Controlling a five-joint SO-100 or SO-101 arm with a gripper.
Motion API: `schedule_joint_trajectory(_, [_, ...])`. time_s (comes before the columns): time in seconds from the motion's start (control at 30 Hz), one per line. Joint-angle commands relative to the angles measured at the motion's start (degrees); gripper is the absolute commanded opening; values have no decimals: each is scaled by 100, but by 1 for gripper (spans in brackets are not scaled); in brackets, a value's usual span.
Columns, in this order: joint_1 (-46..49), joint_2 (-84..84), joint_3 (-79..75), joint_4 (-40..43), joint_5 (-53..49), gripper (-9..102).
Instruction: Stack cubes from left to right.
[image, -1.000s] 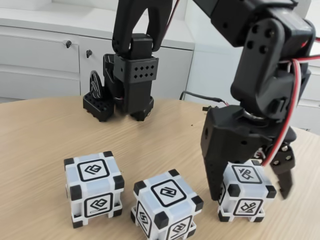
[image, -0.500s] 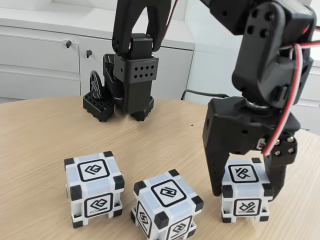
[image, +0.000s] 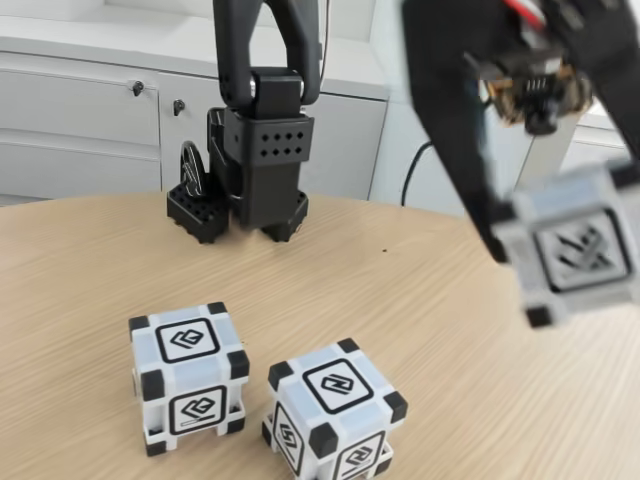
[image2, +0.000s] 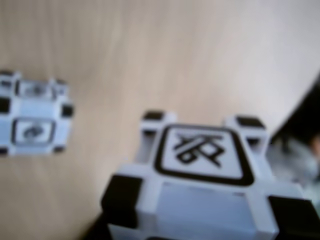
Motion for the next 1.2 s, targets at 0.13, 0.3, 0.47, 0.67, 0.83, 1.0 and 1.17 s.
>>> schedule_joint_trajectory(0.13, [1608, 642, -105, 35, 976, 0])
schedule_joint_trajectory(0.3, [2320, 545, 62, 167, 1371, 0])
schedule_joint_trajectory(0.47, [2408, 650, 527, 1204, 1608, 0])
schedule_joint_trajectory(0.67, [2408, 642, 589, 2013, 2145, 0])
schedule_joint_trajectory(0.83, [2426, 642, 598, 2294, 2329, 0])
schedule_joint_trajectory(1.0, [2874, 642, 598, 2382, 2426, 0])
schedule_joint_trajectory(1.17, [3463, 527, 598, 2294, 2013, 0])
